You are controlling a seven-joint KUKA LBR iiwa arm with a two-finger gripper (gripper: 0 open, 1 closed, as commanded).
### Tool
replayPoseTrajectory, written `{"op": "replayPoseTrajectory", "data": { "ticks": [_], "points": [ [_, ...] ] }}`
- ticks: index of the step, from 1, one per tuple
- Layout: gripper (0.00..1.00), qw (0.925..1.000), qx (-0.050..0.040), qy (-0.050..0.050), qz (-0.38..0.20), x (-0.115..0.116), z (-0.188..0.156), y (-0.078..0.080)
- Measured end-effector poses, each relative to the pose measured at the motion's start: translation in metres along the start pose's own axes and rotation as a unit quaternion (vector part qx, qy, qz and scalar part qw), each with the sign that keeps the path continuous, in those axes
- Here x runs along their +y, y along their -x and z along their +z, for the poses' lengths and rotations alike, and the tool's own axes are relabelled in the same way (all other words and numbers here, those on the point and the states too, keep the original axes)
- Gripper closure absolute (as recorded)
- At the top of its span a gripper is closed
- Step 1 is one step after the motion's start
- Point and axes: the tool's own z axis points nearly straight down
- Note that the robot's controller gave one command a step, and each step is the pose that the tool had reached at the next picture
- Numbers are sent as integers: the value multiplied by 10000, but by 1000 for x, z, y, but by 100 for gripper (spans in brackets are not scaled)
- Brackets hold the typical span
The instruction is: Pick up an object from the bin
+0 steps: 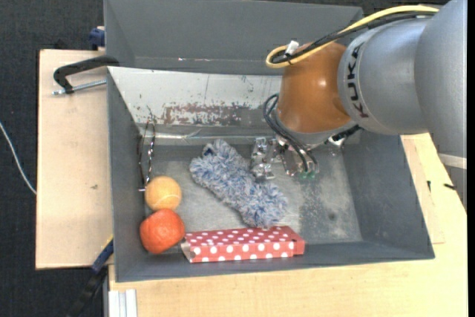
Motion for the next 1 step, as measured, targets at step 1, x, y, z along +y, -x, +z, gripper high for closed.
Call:
{"op": "replayPoseTrajectory", "data": {
  "ticks": [1],
  "points": [
    [100,9978,-21,-1,-668,-21,-174,-13]
  ]
}}
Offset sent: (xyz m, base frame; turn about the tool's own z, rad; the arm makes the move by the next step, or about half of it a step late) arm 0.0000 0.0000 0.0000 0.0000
